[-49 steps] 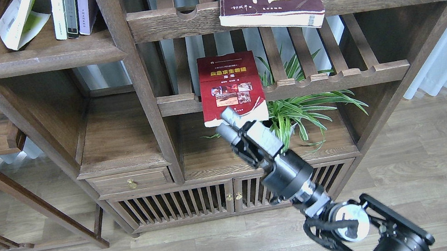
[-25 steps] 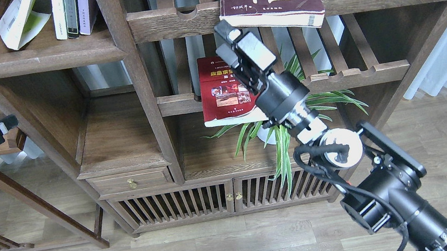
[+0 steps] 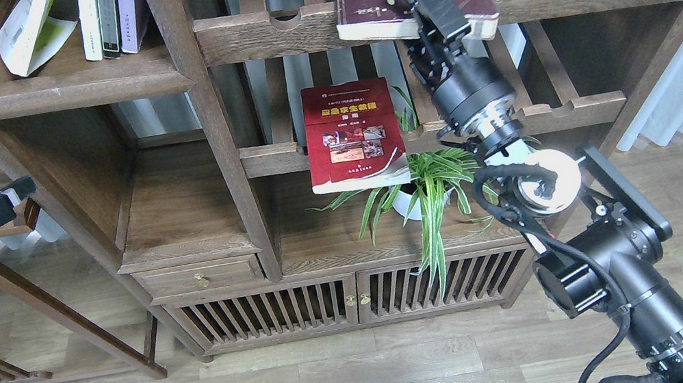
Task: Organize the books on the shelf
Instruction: 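Reach the right gripper up to the maroon book on the top shelf, then pull the maroon book down off the top shelf with the right gripper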
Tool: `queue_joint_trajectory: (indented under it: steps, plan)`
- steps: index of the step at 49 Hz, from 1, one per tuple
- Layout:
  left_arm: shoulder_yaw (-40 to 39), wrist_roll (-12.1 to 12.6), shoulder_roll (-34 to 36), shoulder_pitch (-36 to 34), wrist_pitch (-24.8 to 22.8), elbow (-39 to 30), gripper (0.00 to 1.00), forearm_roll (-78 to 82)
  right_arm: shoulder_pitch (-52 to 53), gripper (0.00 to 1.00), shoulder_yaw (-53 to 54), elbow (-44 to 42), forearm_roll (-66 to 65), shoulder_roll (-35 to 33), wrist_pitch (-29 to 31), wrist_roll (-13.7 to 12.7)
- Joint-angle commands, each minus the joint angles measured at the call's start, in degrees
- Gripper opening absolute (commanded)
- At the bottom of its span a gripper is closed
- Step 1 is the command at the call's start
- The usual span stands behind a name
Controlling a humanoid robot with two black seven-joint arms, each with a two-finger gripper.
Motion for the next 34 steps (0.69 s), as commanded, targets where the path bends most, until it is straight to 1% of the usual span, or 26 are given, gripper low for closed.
queue_joint_trajectory:
  steps: [1,8,11,16,24,28,34]
  plan:
    - [-0.80,-0.06,-0.02,0.09,0.00,0.02,1.00,-0.01,-3.09,0.04,-1.95,0.36,1.29,0.00,7.87,-0.76]
    - [-1.07,-0.06,-0.02,0.35,0.00,0.02,1.00,-0.01,-4.43,0.04,-5.22,2.11,1.65,0.00,10.99,-0.86]
    - [-1.07,-0.06,-0.02,0.35,0.00,0.02,1.00,-0.01,-4.70,0.04,-5.65,3.87,2.44,0.00,14.68,-0.95]
    - [-1.07,-0.06,-0.11,0.62,0.00,0.11,1.00,-0.01,-6.10,0.04,-5.92,7.47,5.51,0.00,23.17,-1.47]
    - [-1.16,-0.06,-1.34,0.88,0.00,1.51,1.00,-0.01,-13.12,0.04,-5.74,14.67,10.34,0.00,23.17,-1.65]
    - [-1.16,-0.06,-2.39,0.88,0.00,2.13,1.00,-0.01,-17.43,0.04,-5.83,15.65,11.23,0.00,23.17,-1.65]
    - [-1.16,-0.06,-4.50,1.23,0.00,2.22,1.00,0.08,-26.04,0.04,-6.18,15.74,11.66,-3.77,23.17,-1.74]
